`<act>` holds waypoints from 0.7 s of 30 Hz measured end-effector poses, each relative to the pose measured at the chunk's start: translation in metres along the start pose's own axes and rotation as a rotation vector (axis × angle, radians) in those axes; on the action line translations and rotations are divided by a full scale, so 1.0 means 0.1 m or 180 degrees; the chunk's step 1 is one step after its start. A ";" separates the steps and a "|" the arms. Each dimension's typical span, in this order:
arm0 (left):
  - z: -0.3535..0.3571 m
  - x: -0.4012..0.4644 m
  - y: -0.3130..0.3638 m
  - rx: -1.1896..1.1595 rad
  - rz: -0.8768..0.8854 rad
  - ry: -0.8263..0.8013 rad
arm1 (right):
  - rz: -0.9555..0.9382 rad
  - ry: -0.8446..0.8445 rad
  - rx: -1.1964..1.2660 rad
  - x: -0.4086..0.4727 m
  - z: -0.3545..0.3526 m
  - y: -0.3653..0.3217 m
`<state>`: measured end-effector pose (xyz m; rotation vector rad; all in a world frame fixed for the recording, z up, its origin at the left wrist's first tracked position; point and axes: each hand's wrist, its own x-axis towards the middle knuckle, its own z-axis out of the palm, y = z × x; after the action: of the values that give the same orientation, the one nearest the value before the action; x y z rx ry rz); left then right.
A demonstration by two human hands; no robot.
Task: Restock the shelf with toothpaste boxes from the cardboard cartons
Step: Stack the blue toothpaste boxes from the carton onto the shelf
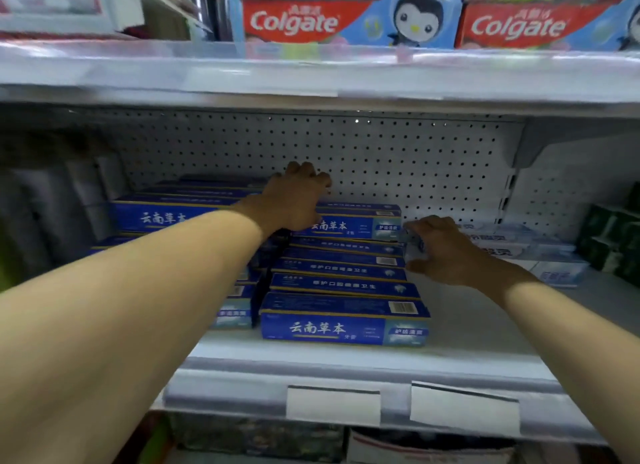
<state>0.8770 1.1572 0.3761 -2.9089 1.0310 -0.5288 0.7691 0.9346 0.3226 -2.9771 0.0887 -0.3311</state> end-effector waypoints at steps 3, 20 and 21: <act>-0.19 -0.31 -0.07 0.0031 -0.0032 -0.0003 | -0.0054 -0.0098 -0.0030 -0.17 -0.11 -0.29; -0.38 -3.28 -1.05 0.0035 -0.1151 -0.0511 | -0.1030 -0.0641 -0.0011 -1.20 0.28 -2.68; -0.36 -3.47 -1.12 0.0020 -0.1229 -0.0564 | -0.1139 -0.0637 0.0004 -1.26 0.36 -2.83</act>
<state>0.6819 1.4612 0.3154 -3.0887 0.4473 -0.2676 0.6669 1.2287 0.3031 -2.9947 -0.4688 -0.0676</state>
